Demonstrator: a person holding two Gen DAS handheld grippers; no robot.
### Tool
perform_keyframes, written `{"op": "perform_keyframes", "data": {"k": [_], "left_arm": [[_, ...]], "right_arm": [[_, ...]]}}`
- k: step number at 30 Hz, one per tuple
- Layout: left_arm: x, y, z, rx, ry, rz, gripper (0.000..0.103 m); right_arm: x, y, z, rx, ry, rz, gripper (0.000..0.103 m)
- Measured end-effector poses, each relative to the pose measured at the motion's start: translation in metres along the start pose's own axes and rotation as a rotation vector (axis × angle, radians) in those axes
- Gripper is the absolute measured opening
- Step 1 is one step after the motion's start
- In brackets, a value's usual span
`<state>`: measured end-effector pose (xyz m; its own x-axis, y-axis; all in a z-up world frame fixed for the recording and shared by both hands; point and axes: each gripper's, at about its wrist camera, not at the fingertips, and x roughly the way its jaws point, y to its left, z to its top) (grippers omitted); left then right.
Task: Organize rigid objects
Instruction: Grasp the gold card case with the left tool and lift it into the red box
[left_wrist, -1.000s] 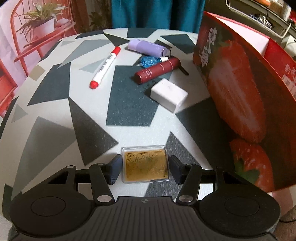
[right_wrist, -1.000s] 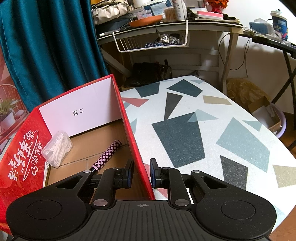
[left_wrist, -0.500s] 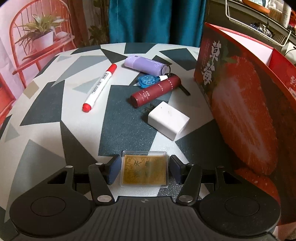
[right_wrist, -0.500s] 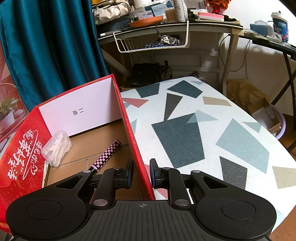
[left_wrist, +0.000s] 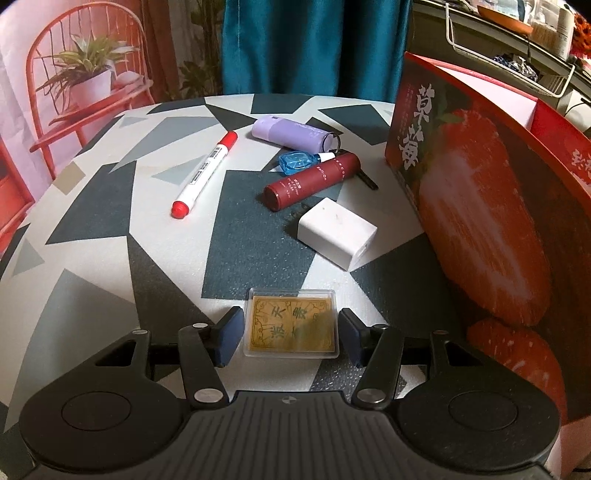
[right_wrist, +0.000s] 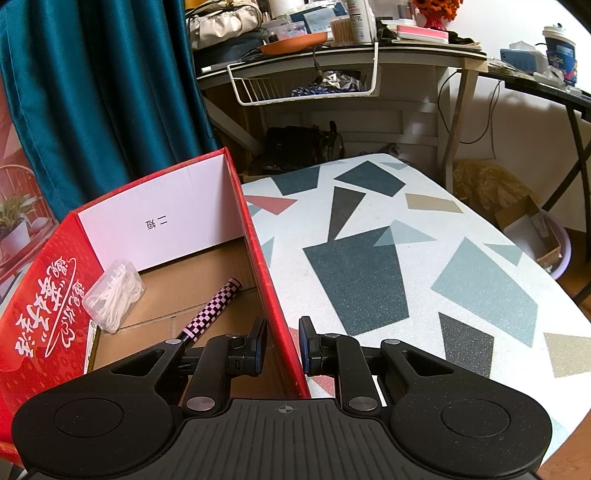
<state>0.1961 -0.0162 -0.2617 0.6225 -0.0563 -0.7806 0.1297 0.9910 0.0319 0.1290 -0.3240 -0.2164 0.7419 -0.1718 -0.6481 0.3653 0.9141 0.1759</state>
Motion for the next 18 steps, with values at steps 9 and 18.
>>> {"op": "perform_keyframes", "data": {"k": [9, 18], "left_arm": [[-0.003, 0.009, -0.002, -0.050, -0.020, -0.032, 0.057], [-0.008, 0.013, 0.003, -0.082, -0.057, -0.046, 0.058]], "right_arm": [[0.000, 0.000, 0.000, 0.000, -0.001, 0.001, 0.017], [0.000, 0.000, 0.000, 0.001, -0.002, 0.001, 0.017]]}}
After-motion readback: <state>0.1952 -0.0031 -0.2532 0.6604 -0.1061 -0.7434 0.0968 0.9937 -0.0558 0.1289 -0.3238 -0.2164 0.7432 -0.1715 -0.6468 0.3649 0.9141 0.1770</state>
